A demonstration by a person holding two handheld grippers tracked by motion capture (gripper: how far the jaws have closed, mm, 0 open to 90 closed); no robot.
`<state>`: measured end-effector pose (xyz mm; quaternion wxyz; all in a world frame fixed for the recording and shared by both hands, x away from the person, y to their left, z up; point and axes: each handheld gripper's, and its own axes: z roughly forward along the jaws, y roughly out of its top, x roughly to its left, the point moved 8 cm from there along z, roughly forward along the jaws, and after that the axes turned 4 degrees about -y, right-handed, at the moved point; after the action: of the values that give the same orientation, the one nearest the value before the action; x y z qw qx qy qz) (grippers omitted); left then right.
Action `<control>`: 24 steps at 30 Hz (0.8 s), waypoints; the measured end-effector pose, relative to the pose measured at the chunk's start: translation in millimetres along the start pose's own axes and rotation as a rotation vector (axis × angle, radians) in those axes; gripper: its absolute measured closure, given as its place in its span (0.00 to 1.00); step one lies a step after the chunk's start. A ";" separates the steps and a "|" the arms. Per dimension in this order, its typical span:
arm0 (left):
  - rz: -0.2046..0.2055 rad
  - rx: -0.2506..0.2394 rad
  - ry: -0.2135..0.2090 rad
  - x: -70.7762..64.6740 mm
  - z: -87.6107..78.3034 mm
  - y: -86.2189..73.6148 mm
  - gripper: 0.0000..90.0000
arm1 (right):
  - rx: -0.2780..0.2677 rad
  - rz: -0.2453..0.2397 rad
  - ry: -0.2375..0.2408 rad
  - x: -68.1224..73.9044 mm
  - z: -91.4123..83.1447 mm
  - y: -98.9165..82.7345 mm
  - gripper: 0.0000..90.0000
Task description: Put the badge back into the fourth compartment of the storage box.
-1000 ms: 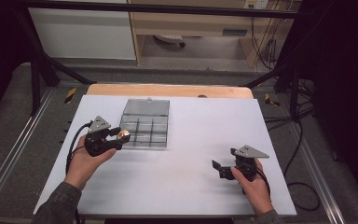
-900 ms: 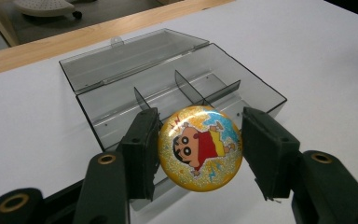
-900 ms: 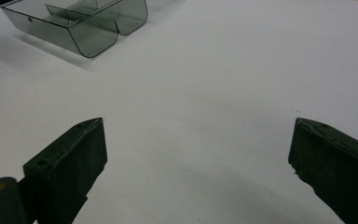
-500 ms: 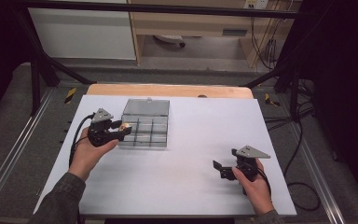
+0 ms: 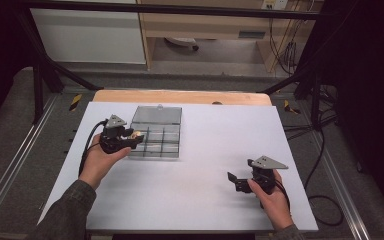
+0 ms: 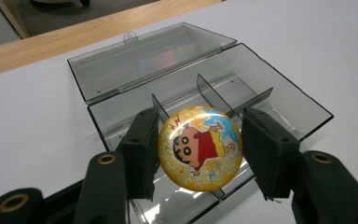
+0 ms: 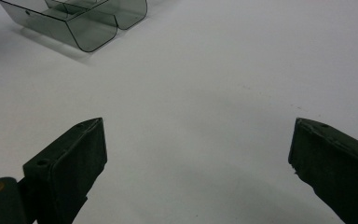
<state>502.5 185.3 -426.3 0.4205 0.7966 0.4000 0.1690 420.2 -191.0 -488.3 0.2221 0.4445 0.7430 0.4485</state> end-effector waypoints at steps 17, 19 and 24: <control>-0.015 0.045 0.043 18.1 13.1 -6.2 0.53 | 0.005 -0.007 0.009 0.7 -0.5 0.0 0.05; -0.014 0.048 0.047 19.2 14.9 -7.0 0.53 | 0.005 -0.009 0.010 0.9 -0.3 0.0 0.05; -0.007 0.060 0.052 21.7 18.6 -7.9 0.53 | 0.012 -0.008 0.013 1.3 -0.2 -1.0 0.05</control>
<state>523.3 194.9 -445.1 0.3866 0.8028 0.4183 0.1762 419.0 -190.2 -488.9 0.2163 0.4397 0.7488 0.4462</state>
